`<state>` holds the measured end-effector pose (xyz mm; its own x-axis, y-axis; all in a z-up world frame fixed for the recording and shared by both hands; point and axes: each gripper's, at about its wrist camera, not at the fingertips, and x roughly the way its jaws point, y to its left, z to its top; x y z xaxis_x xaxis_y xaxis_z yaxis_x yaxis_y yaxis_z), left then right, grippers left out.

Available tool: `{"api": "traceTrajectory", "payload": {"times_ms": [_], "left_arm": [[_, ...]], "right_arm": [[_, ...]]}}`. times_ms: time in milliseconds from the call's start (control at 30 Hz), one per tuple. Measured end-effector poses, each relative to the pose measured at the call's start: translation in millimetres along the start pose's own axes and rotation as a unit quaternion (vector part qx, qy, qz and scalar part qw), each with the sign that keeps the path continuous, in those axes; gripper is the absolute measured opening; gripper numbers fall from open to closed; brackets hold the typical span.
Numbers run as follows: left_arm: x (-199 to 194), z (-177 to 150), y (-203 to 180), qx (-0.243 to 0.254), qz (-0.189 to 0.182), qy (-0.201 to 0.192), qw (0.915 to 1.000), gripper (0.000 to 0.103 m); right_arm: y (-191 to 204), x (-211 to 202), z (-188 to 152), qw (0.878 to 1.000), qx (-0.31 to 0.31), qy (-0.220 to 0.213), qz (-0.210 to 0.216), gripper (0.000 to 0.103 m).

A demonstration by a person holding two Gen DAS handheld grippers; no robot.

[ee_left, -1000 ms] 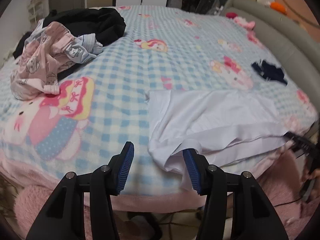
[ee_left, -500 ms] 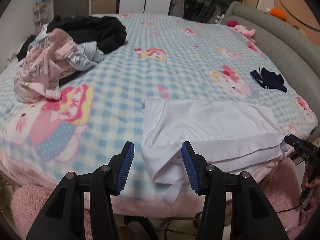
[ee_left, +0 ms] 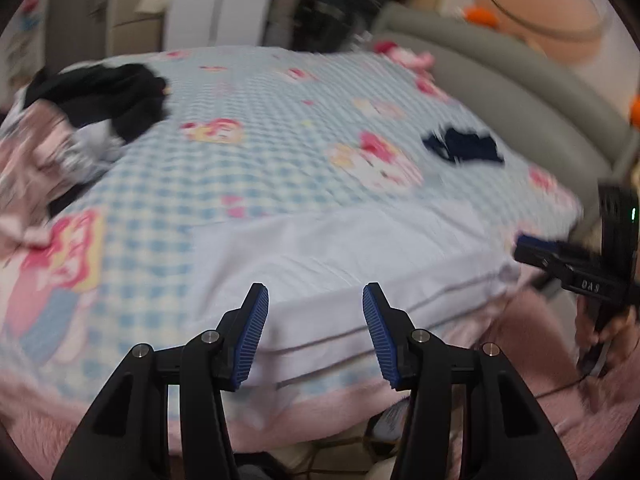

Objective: Fold clothes

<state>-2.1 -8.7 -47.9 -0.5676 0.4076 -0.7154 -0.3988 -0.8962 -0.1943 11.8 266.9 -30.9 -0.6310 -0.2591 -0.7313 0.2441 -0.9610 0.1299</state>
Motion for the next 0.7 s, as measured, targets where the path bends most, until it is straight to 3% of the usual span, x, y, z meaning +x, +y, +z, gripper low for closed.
{"api": "traceTrajectory", "payload": {"times_ms": [167,267,300,400,500,600,700], "left_arm": [[45,-4,-42,0.092,0.029,0.063,0.9934,0.052],[62,-8,-50,0.119,0.054,0.085,0.9878,0.052],[67,-10,-51,0.125,0.061,0.091,0.9861,0.047],[68,-11,-48,0.111,0.068,0.091,0.9873,0.024],[67,-6,-42,0.091,0.06,0.082,0.9907,0.011],[62,-2,-41,0.077,0.061,0.067,0.9929,0.003],[46,-1,-41,0.063,0.054,0.039,0.9958,0.003]], "right_arm": [[38,53,-13,0.995,-0.065,0.069,-0.01,0.047],[39,65,-16,0.994,-0.076,0.075,-0.022,0.047],[39,68,-17,0.994,-0.078,0.075,-0.024,0.047],[35,71,-14,0.994,-0.075,0.074,-0.021,0.047],[34,71,-12,0.995,-0.071,0.072,-0.018,0.047],[38,71,-10,0.994,-0.071,0.074,-0.024,0.048],[41,71,-10,0.995,-0.072,0.067,-0.027,0.048]]}}
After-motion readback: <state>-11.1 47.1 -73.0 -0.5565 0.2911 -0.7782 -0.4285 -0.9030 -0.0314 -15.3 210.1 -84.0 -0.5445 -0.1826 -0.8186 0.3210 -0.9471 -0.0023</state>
